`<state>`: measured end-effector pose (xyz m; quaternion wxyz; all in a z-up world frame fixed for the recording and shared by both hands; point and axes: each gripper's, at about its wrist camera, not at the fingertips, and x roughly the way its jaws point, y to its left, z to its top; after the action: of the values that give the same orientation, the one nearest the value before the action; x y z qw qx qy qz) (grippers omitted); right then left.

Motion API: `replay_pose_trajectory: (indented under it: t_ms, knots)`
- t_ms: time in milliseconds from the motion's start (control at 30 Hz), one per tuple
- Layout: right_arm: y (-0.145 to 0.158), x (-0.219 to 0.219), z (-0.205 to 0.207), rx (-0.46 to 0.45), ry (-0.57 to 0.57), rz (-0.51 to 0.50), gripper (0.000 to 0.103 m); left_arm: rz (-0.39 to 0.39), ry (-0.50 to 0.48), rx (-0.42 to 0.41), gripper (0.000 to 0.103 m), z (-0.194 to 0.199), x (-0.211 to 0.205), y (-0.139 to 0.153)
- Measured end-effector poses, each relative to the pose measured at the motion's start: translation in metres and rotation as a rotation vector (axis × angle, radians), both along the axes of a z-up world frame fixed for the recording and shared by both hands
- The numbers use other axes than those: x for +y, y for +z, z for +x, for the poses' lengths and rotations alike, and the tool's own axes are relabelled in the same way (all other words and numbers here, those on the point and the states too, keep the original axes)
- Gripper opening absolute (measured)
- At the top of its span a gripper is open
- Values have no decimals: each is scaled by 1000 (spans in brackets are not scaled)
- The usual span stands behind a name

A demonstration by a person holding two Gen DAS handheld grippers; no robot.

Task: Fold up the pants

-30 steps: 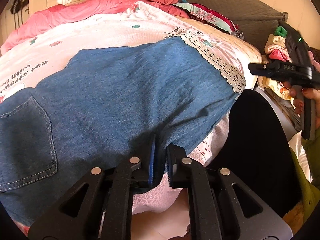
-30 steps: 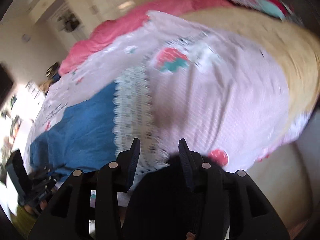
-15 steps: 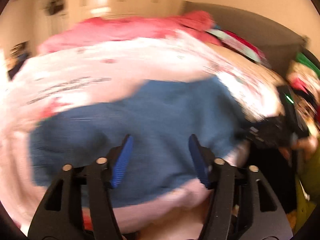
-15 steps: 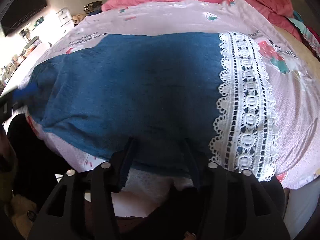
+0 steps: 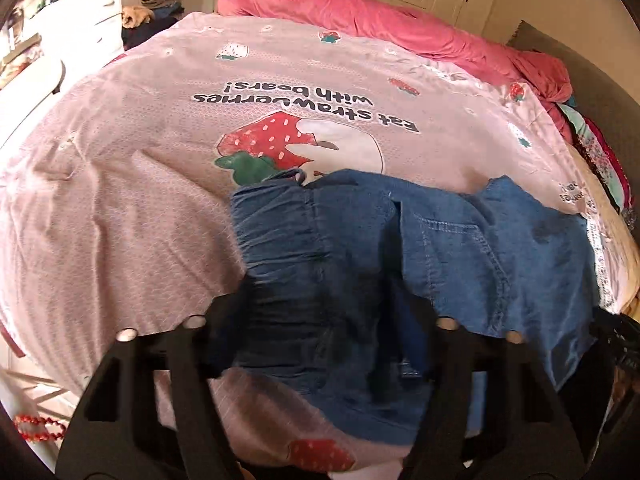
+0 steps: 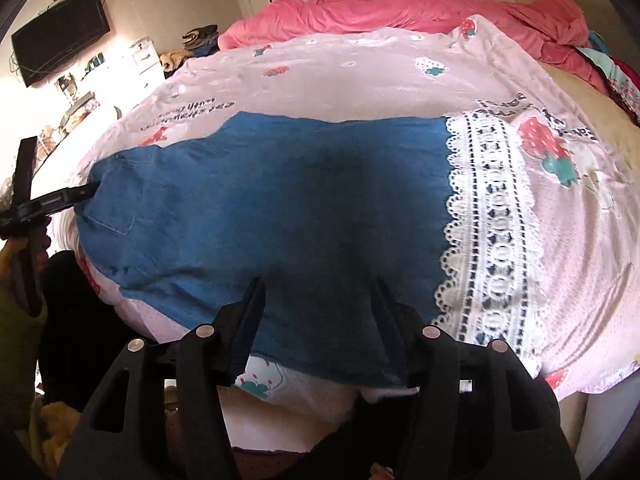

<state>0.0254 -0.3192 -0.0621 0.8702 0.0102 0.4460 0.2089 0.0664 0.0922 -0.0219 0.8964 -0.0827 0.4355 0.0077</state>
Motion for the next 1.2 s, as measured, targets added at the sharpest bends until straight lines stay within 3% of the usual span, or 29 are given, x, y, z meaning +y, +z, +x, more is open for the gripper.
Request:
replay_pose_trajectory:
  t_ms: [33,100,200,267,400,467,567,733,800,933,1067,1200]
  knots:
    - [-7,2,2,20,-1,-11,55,-9,8,-7,40,1,3,0]
    - [-12,6,2,35,-3,-18,56,-61,26,-31,35,0,16,7]
    - [-12,5,3,39,-4,-1,56,-48,57,-68,35,-6,33,18]
    - [-13,1,3,44,-8,14,56,-64,58,-48,35,-6,36,16]
    - [-14,0,4,38,-9,15,56,-77,86,16,51,4,42,0]
    - [-15,2,4,36,-9,17,56,-97,95,15,53,4,45,0]
    - [-15,1,1,40,-10,25,56,-81,102,-24,55,-6,43,11]
    - [1,-11,-11,9,-16,90,56,6,108,-149,57,-32,31,53]
    - [7,-9,-14,-7,-2,91,56,-7,83,-169,60,-33,22,65]
    - [10,5,-12,-18,34,85,56,-23,-68,-156,62,-21,-25,65]
    - [1,23,-7,-22,41,13,56,-21,-223,-87,62,-2,-84,38]
    - [-15,26,-10,6,20,-83,54,76,-277,3,62,11,-118,-3]
